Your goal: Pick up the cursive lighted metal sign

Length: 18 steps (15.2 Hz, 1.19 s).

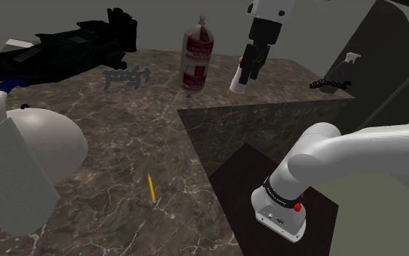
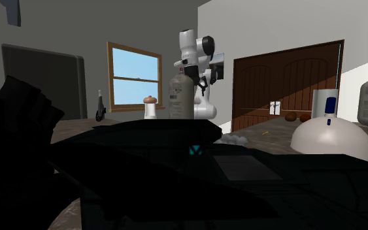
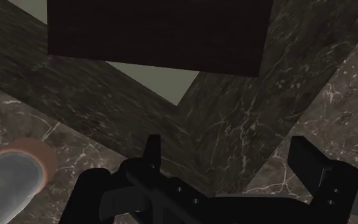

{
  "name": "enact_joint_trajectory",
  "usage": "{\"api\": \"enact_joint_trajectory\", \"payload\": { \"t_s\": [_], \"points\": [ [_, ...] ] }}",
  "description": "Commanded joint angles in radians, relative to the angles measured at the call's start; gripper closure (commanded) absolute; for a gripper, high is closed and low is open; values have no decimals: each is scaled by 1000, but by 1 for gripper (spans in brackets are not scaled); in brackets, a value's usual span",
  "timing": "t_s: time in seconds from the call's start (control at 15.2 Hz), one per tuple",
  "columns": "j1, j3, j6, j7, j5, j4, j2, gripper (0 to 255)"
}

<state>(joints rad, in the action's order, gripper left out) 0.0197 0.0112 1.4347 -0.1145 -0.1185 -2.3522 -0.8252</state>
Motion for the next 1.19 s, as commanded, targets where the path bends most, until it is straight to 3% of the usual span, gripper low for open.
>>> {"api": "enact_joint_trajectory", "payload": {
  "t_s": [0.0, 0.59, 1.12],
  "points": [
    [0, 0, 0, 0, 0, 0, 0, 0],
    [-69, -21, 206, -225, 43, 145, 330, 0],
    [-121, -11, 312, -398, 61, 355, 622, 0]
  ]
}}
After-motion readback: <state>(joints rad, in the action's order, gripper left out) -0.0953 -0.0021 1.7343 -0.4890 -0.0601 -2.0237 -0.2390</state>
